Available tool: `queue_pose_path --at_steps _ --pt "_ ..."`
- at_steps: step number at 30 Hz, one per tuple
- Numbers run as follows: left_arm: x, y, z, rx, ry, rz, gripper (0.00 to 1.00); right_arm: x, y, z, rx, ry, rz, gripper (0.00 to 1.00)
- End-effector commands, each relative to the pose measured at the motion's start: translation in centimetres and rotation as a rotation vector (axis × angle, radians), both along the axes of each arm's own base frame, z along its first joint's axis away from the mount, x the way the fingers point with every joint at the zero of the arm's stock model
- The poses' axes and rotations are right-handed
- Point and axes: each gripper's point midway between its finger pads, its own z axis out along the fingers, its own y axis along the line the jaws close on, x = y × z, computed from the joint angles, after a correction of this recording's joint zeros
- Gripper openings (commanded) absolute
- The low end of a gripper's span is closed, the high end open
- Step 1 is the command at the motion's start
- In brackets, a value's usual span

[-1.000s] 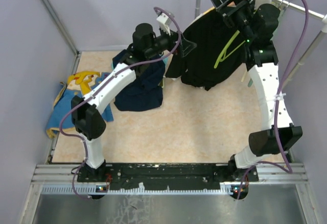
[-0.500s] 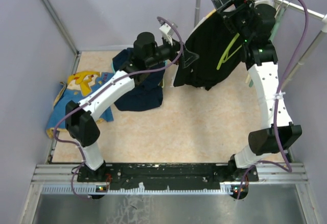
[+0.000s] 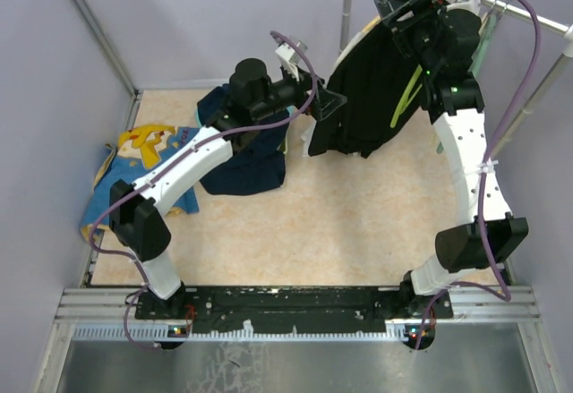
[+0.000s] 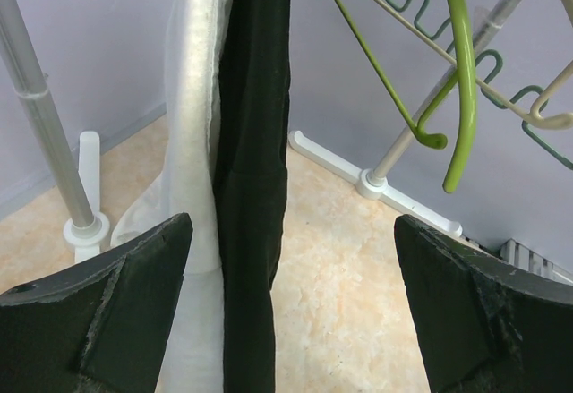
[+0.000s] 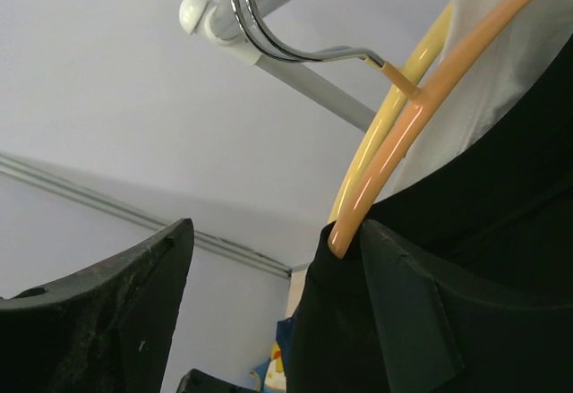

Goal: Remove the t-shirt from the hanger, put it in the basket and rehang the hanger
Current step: Pick up the hanger from the clothesline.

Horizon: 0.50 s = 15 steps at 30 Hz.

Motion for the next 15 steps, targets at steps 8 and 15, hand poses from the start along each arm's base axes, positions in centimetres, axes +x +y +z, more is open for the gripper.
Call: queue_pose_path --at_steps 8,15 --pt "-1.2 0.1 1.7 -0.032 -0.04 -0.029 1.0 1.1 -0.6 1.7 0.052 -0.059 -0.054 0.63" --pt "-1.8 -0.3 1.8 -0.039 -0.045 -0.073 1.0 1.5 -1.0 1.9 0.085 -0.081 -0.08 0.57"
